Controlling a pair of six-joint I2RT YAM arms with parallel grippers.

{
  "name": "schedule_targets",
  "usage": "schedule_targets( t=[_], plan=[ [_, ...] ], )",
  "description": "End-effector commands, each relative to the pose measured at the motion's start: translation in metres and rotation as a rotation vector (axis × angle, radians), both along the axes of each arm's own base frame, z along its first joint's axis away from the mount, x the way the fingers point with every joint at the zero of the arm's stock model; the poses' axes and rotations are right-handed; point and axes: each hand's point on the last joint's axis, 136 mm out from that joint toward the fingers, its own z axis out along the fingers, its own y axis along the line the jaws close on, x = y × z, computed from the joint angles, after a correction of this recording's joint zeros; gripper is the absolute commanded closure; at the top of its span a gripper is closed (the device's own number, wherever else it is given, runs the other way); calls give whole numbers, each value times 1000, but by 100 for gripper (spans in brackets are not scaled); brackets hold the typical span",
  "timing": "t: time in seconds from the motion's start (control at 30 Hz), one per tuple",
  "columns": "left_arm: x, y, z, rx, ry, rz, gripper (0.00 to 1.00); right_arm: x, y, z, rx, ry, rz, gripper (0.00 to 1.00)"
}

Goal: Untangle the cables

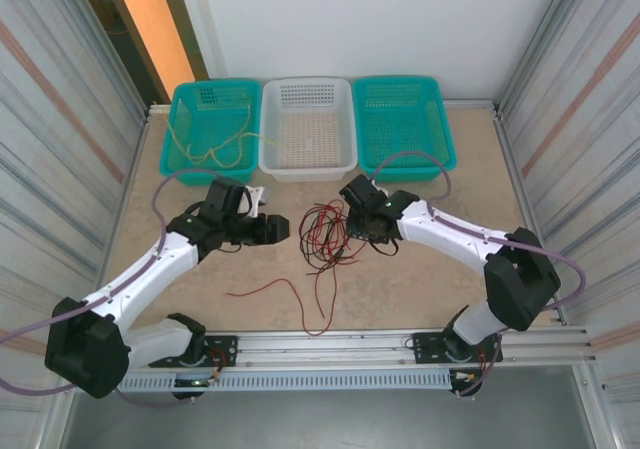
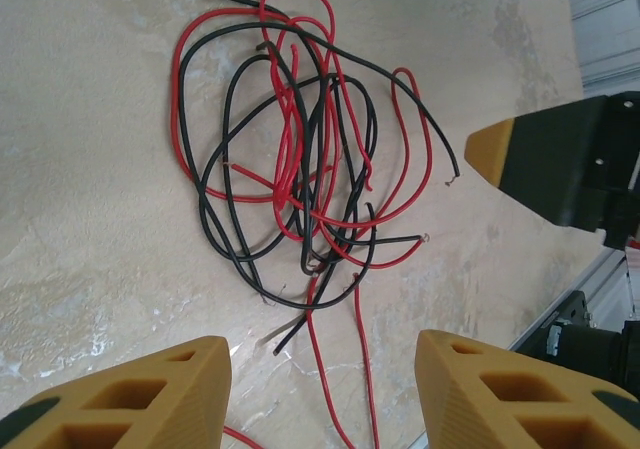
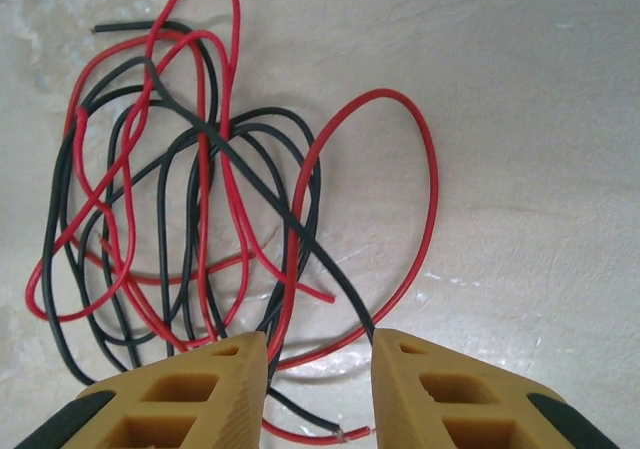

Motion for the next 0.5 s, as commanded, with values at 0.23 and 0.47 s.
schedule_targets(
  t=[0.23,0.47],
  plan=[
    [-3,-6,17,-24,-46,-52,48,37,26,-4,-120,82,354,59],
    [-4,-4,12,-3,-39,-59,47,50,33,-26,-156,135,413,59]
  ],
)
